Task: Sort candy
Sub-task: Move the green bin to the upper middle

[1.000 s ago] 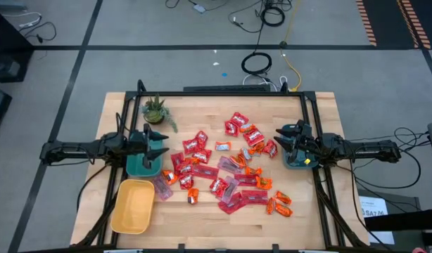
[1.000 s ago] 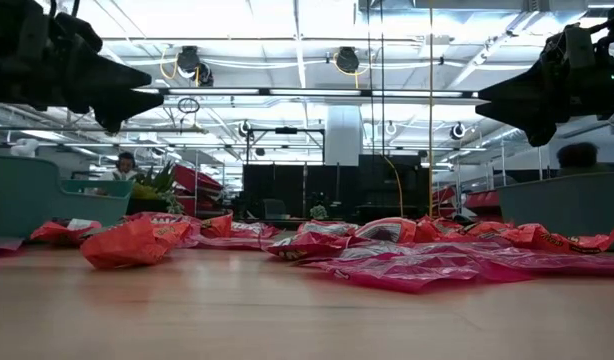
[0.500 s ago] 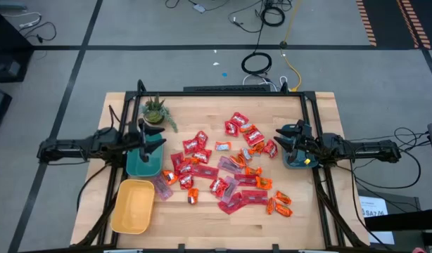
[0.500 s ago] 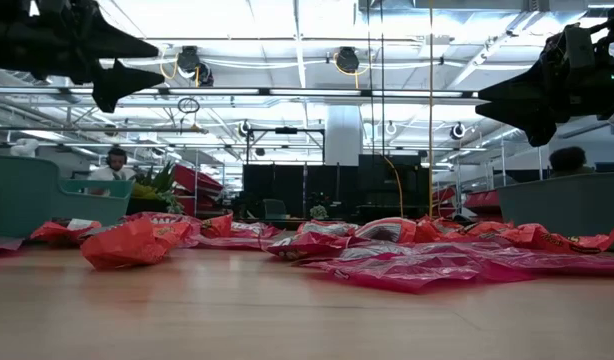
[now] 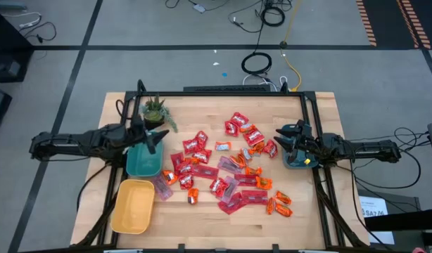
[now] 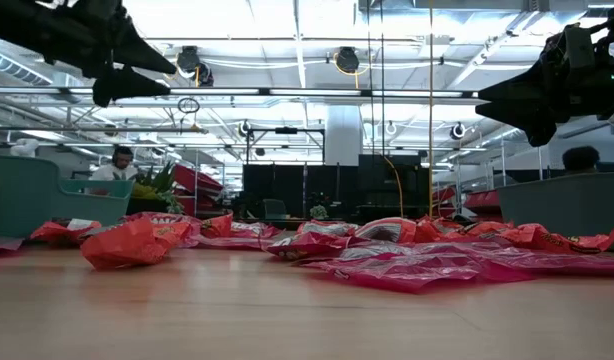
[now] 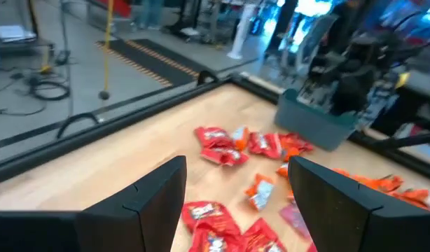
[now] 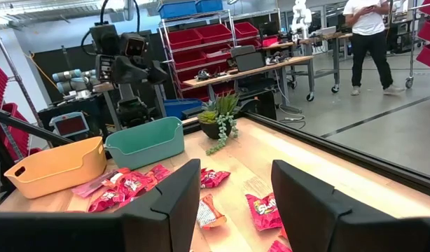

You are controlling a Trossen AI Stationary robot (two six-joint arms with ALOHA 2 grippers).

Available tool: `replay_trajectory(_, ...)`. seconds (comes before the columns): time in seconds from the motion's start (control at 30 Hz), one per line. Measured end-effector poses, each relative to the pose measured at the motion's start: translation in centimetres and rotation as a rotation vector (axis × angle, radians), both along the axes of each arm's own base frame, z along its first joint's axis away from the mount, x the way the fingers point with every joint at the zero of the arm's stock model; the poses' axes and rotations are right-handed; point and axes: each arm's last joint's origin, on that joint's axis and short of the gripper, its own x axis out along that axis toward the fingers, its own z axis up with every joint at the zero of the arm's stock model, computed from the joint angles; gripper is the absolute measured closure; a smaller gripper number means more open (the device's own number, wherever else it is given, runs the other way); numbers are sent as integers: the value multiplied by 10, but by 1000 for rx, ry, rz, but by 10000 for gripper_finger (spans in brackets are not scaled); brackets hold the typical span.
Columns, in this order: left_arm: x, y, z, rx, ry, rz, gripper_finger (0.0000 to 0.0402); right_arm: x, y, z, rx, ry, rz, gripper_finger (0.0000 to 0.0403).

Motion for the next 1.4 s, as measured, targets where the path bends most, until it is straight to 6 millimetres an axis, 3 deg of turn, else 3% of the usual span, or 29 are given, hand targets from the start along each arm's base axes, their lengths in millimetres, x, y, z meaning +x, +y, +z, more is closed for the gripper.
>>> replay_trajectory(0.2,8,6,11,-148,182,189,155,0,0,0,0,0,1,234)
replay_trajectory(0.53,10,27,27,-406,406,464,256,0,0,0,0,0,0,234)
replay_trajectory(0.73,10,33,24,-509,466,439,286,0,0,0,0,0,0,234)
replay_trajectory(1.2,12,34,22,-420,555,365,286,0,0,0,0,0,0,234)
replay_trajectory(1.4,13,33,12,-412,725,302,242,0,0,0,0,0,0,234)
